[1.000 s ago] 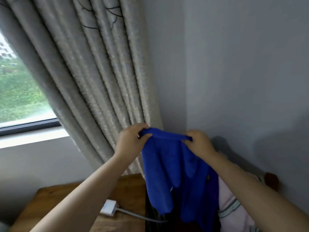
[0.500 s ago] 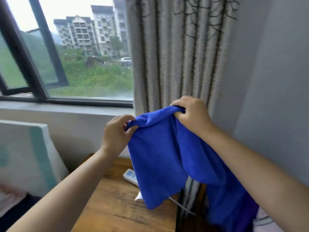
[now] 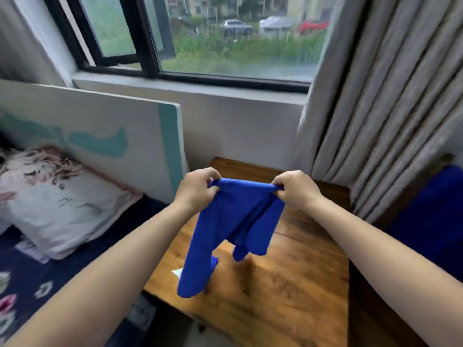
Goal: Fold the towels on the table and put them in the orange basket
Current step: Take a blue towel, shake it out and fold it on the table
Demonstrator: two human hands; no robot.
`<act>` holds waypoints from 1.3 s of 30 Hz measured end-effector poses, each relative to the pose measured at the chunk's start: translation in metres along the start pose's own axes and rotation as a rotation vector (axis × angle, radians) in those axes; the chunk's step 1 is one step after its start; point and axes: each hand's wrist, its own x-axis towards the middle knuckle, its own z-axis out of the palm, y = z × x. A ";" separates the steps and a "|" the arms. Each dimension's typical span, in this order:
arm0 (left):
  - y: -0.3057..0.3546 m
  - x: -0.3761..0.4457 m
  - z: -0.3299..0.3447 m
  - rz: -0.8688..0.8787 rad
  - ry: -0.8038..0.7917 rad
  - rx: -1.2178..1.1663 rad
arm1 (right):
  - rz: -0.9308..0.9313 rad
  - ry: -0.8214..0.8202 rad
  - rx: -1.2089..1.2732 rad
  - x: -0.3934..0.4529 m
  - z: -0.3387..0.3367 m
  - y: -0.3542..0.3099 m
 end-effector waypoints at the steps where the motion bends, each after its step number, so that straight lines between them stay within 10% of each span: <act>1: -0.010 -0.003 0.003 -0.019 -0.039 0.000 | 0.008 -0.056 -0.038 -0.001 0.009 -0.004; 10: -0.043 -0.001 0.035 0.078 0.247 -0.177 | 0.037 0.316 0.292 0.004 0.054 -0.007; 20: -0.135 -0.076 0.186 -0.178 -0.650 0.145 | 0.298 -0.543 0.173 -0.074 0.219 0.069; 32: -0.134 -0.081 0.244 -0.269 -0.665 0.345 | 1.027 -0.149 0.803 -0.066 0.274 0.086; 39: -0.137 -0.035 0.205 -0.392 -0.411 -0.416 | 0.873 -0.011 0.565 -0.014 0.253 0.077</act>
